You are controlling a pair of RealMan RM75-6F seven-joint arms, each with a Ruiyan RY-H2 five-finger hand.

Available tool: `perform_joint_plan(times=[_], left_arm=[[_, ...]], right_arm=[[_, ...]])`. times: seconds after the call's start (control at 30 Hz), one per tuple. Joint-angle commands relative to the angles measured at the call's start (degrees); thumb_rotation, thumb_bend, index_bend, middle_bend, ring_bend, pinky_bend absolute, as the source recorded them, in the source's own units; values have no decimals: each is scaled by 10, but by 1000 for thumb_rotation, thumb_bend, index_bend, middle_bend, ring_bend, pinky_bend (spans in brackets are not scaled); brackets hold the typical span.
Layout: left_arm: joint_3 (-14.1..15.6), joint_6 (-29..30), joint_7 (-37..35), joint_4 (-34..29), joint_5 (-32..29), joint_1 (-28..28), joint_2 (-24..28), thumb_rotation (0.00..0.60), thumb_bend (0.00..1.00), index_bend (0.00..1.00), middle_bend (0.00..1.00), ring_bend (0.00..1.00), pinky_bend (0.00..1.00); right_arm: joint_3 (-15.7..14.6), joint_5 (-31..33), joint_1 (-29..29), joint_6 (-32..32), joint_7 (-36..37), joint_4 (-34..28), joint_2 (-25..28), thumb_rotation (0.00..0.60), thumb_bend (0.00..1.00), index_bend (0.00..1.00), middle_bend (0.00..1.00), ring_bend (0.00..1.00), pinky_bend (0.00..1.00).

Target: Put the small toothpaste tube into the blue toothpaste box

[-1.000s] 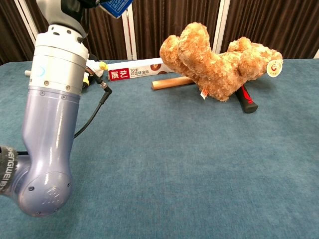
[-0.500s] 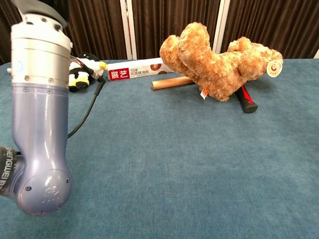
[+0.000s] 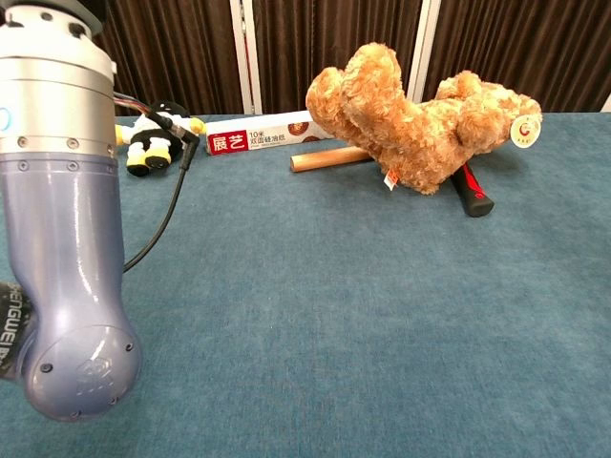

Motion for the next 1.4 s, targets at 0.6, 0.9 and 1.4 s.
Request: perform_joint_plan(times=[0.6, 0.9, 1.4], left_arm=[[73, -91, 40, 69, -10, 52, 43, 600, 608, 405, 534, 478, 608], [161, -95, 35, 105, 4, 141, 77, 600, 599, 405, 533, 477, 608], [216, -97, 21, 148, 31, 199, 80, 600, 591, 403, 528, 475, 608]], right_arm=[[-1, 0, -1, 5, 5, -3, 3, 600, 360, 176, 398, 320, 264], [-5, 15, -5, 0, 25, -50, -6, 600, 360, 175, 398, 319, 264], [-72, 16, -90, 47, 137, -124, -70, 600, 359, 103, 298, 226, 196]])
